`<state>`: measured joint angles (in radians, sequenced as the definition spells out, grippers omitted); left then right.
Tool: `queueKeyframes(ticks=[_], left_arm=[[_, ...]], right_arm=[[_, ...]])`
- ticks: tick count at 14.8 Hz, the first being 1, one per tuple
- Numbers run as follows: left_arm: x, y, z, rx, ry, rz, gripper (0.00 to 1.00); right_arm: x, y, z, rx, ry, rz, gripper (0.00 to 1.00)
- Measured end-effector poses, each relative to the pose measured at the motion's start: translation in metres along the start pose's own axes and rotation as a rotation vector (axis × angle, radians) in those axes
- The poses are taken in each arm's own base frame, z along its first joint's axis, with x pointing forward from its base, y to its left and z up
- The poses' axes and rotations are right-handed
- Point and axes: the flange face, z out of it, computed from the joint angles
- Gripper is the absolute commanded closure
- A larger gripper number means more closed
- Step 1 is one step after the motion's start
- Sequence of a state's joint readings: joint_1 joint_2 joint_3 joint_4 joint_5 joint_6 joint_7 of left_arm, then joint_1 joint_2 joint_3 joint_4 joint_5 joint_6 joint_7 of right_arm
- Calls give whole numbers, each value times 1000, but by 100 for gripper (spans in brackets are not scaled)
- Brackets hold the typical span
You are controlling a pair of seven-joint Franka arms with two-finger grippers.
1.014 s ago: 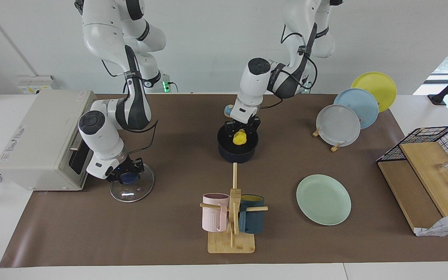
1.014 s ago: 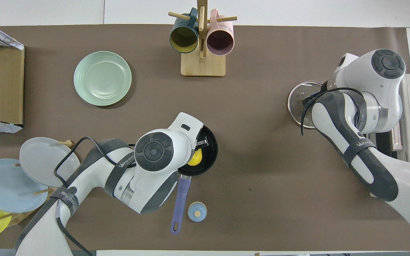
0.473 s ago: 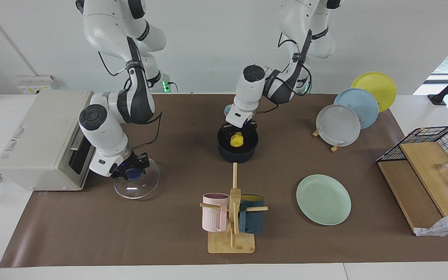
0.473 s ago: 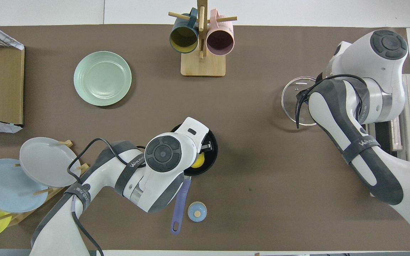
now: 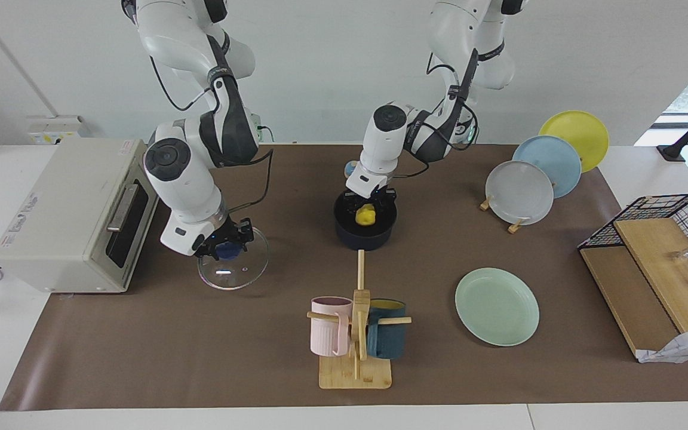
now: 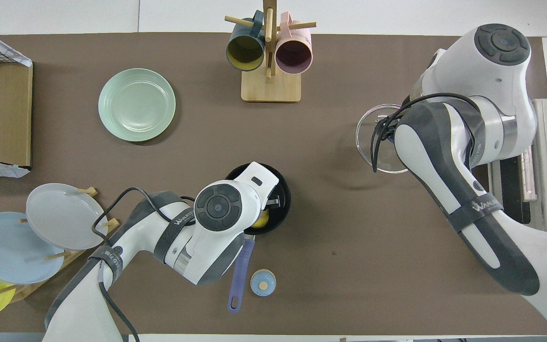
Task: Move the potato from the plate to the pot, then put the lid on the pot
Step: 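Release the potato into the pot while the right gripper lifts the lid, then withdraw the left gripper while the right gripper carries the lid over the pot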
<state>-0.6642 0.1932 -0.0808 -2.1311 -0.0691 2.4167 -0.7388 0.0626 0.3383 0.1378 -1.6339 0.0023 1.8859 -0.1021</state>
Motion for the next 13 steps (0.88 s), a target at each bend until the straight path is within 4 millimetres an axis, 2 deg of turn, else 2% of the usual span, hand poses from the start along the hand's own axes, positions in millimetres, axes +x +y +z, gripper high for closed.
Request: queueKeyframes(ticks=[2,5,7,8,10,12,13], left_arm=[[1,2,-2,-7,7,6,0],[4,-1,-7,-7,11,8,0],[13,-8,-28,2,6,10,0],[21,-14,-47,9,0,12,0],[44,-36,-100,17,-4,11,0],[65,-64,-157,13,8,5,0],[72,-79,-181,9,18,7,0]], right_arm=[[-2,-12,-6,5,-16,-4,55],[-2,-20,-11,8,-23,-4,55],[-2,-32,-12,13,-26,17,55],[-2,-39,-12,15,-27,26,55],[-2,-46,-12,17,-26,39,55],[-1,-54,-12,17,-27,68,57],[-1,-66,-12,15,-28,96,57]])
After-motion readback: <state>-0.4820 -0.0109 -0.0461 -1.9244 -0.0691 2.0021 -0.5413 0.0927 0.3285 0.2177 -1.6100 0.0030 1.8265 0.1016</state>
